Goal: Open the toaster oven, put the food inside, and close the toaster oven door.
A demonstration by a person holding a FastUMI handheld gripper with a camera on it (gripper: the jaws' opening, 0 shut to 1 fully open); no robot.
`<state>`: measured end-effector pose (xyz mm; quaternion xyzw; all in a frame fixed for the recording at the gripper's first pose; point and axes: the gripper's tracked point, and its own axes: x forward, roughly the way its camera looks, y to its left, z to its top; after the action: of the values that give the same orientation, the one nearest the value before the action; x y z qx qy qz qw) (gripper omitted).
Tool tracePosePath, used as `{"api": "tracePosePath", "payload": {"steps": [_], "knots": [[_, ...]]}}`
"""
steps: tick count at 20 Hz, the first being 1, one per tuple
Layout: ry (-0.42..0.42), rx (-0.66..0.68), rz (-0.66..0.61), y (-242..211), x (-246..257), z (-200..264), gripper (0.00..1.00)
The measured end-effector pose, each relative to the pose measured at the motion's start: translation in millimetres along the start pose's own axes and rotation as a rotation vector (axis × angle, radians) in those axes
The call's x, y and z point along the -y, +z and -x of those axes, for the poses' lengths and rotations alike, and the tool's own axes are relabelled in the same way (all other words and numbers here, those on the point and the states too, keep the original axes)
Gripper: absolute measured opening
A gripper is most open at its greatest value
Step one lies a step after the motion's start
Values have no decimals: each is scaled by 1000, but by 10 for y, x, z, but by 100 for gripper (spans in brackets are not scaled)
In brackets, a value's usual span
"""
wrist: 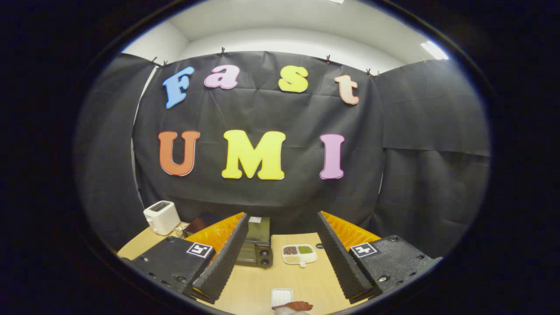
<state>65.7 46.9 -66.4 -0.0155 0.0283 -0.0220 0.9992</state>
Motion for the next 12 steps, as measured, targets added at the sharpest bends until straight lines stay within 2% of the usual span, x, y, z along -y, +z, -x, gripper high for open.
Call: {"api": "tracePosePath", "payload": {"steps": [6, 12], "knots": [[61, -22, -35, -425, -798, -624, 99], [68, -74, -2, -958, -1401, -1232, 99]]}}
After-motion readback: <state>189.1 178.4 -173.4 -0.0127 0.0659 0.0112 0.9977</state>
